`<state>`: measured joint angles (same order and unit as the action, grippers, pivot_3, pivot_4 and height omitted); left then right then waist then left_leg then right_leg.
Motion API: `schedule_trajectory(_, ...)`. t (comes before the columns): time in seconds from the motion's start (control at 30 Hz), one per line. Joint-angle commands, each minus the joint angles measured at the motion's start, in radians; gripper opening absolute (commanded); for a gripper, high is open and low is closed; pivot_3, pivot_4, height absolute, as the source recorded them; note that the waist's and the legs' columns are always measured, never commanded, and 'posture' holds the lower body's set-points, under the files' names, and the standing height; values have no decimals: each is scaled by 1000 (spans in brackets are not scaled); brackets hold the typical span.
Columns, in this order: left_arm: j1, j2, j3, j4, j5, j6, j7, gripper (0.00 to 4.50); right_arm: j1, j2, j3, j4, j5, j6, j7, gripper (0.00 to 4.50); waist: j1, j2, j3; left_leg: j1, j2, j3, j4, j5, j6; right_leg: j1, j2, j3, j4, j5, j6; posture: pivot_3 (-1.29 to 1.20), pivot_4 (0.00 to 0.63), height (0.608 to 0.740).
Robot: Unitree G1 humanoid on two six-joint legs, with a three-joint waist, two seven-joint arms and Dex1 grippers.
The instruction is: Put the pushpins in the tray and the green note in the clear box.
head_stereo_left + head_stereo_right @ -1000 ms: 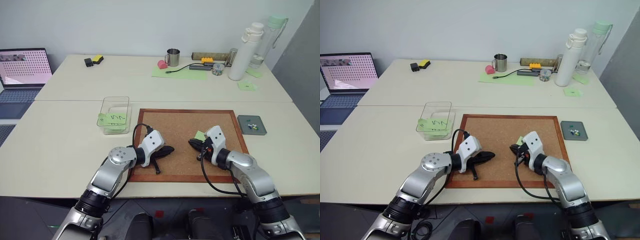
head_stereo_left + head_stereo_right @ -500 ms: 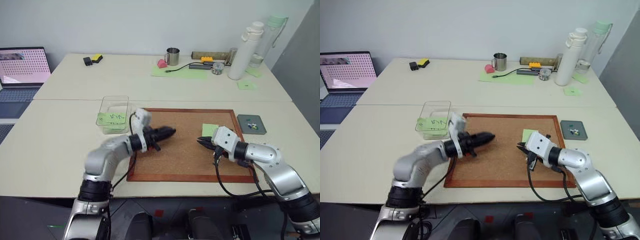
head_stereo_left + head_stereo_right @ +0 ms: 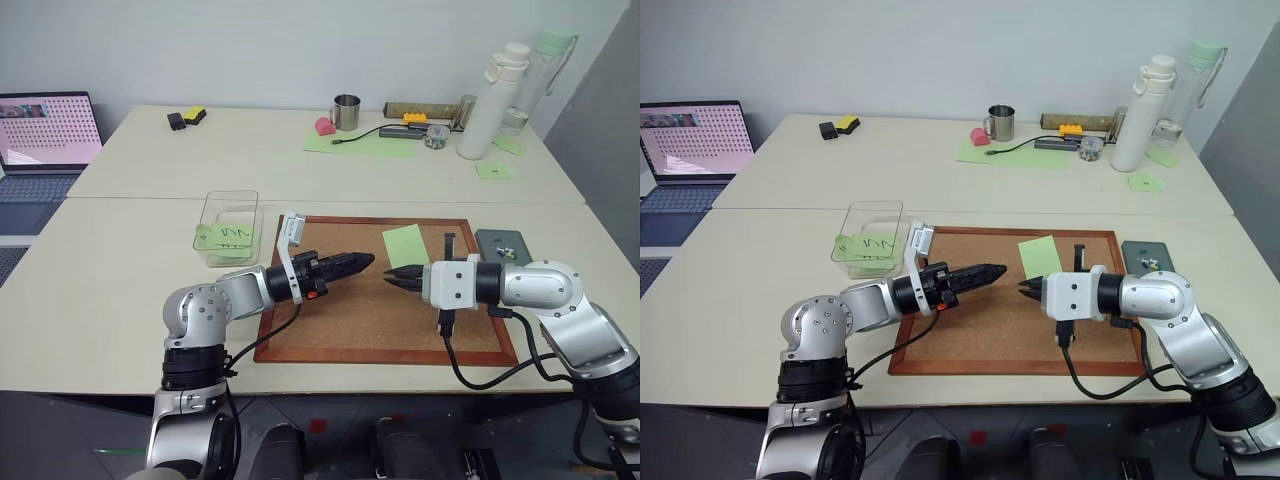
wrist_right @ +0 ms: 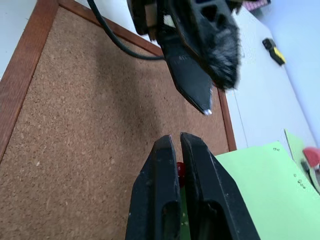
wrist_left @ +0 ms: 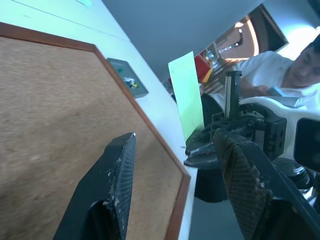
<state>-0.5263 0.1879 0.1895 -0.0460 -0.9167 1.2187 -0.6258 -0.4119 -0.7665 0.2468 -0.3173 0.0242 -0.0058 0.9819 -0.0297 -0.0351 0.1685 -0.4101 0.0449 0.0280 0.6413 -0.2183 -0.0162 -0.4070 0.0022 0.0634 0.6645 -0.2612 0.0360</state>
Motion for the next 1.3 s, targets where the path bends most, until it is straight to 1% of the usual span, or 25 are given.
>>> schedule_trajectory(0.03,-13,-14,4,-24,-55,15,6,2625,-36,12,18,-42,-5,-42,28,0,0,0,0,0,0,0,0,0,0,0,0,0,0,0,0,0,150,740)
schedule_trajectory(0.13,-12,-26,3,-24,-73,18,14,2625,-59,26,34,-46,-9,-48,39,0,0,0,0,0,0,0,0,0,0,0,0,0,0,0,0,0,150,740)
schedule_trajectory(0.4,5,-38,-37,-33,-54,-47,4,2625,-90,58,64,-63,-9,-51,60,0,1,0,0,0,0,0,0,0,0,0,0,0,0,0,-1,0,150,740)
schedule_trajectory(0.43,6,-39,-35,-32,-53,-54,7,2269,-92,60,65,-64,-7,-49,62,0,1,0,0,0,0,0,0,0,0,0,-1,0,0,0,-1,0,150,740)
schedule_trajectory(0.47,7,-39,-33,-30,-57,-59,5,2184,-94,62,66,-65,-6,-47,64,0,1,0,0,0,0,0,0,0,0,0,-1,0,0,0,-1,0,150,740)
schedule_trajectory(0.57,11,-33,-30,-35,-67,-64,-2,1579,-102,67,64,-61,-6,-49,72,0,1,0,0,0,0,0,0,0,0,0,-1,0,0,0,-1,0,150,740)
schedule_trajectory(0.67,16,-31,-35,-40,-70,-67,-4,1087,-106,69,63,-55,-7,-52,76,0,1,0,0,0,0,0,0,0,0,0,-1,0,0,0,-1,0,150,740)
schedule_trajectory(0.83,17,-26,-39,-43,-75,-65,-14,61,-110,71,62,-50,-9,-53,76,0,1,0,0,0,0,0,0,0,0,0,-1,0,0,0,-1,0,150,740)
schedule_trajectory(1.0,14,-17,-49,-48,-82,-65,-33,11,-111,71,59,-47,-12,-56,77,0,1,0,0,0,0,0,0,0,0,0,-1,0,0,0,-1,0,150,740)
schedule_trajectory(1.1,16,-7,-70,-46,-59,-79,-37,11,-116,73,54,-48,-14,-55,76,0,1,0,0,0,0,0,0,0,0,0,-1,0,0,0,-1,0,150,740)
schedule_trajectory(1.2,12,18,-131,11,52,-142,-5,11,-130,70,39,-68,-3,-27,77,0,1,0,0,0,0,0,0,0,0,0,-1,0,0,0,-1,0,150,740)
schedule_trajectory(1.3,7,31,-150,23,84,-174,-17,11,-134,65,28,-101,14,8,77,0,1,0,0,0,-1,0,0,0,0,0,-1,0,0,0,-1,0,150,740)
